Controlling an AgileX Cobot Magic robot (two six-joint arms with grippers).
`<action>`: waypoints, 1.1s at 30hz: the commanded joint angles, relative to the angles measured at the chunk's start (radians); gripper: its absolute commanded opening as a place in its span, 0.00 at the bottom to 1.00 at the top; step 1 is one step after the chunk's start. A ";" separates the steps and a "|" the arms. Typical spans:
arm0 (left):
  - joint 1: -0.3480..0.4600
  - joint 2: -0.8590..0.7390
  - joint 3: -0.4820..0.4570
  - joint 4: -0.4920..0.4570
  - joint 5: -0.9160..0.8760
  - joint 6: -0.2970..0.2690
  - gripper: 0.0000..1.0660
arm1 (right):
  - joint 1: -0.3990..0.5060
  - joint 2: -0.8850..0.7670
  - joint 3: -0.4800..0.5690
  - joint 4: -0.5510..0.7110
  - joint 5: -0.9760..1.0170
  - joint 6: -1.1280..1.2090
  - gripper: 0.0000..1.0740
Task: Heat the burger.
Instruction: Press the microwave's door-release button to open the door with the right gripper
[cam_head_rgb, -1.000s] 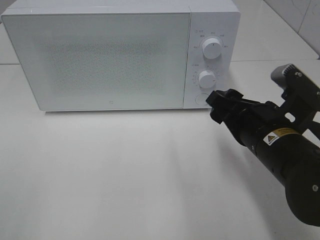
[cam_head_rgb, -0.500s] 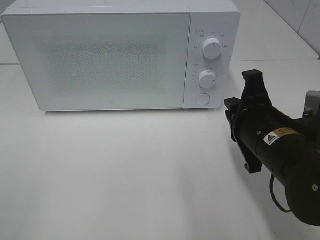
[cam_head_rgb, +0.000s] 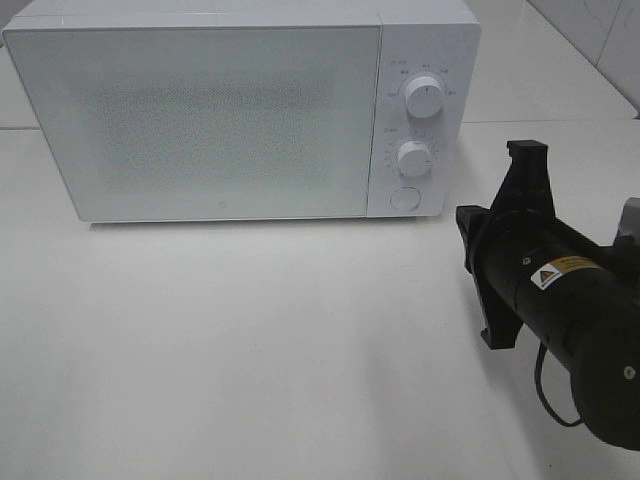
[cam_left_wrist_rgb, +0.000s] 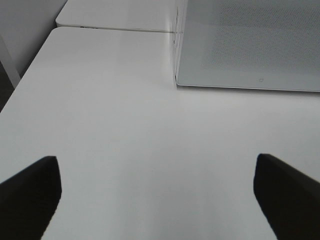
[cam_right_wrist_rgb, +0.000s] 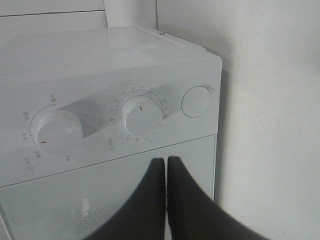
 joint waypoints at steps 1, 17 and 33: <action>0.002 -0.021 0.005 -0.009 -0.005 -0.004 0.94 | 0.001 0.001 -0.008 0.027 0.001 -0.003 0.00; 0.002 -0.021 0.005 -0.009 -0.005 -0.004 0.94 | -0.019 0.177 -0.111 -0.016 -0.003 0.076 0.00; 0.002 -0.021 0.005 -0.009 -0.005 -0.004 0.94 | -0.165 0.286 -0.236 -0.193 0.064 0.103 0.00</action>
